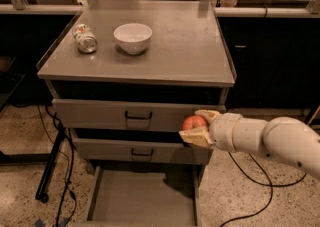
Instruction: Pick apple from bottom drawer and place on counter
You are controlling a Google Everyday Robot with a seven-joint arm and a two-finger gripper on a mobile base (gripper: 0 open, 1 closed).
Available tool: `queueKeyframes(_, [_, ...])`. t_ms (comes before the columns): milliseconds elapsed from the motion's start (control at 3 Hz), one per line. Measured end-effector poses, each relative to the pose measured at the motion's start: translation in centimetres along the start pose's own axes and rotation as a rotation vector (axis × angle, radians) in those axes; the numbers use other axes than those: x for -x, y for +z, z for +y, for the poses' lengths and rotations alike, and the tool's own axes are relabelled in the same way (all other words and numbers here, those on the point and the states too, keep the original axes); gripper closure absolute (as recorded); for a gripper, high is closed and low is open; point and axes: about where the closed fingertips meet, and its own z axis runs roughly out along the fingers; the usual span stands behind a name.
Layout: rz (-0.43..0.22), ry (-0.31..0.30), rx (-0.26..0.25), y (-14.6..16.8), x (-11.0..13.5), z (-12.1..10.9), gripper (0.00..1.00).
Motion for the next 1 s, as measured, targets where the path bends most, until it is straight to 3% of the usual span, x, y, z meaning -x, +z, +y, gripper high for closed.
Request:
queueKeyframes(667, [-0.098,-0.067,-0.109,-5.2,6.4,-5.0,1.00])
queueKeyframes(1000, [-0.102,-0.069,-0.115,-5.4,6.7,-5.3,1.00])
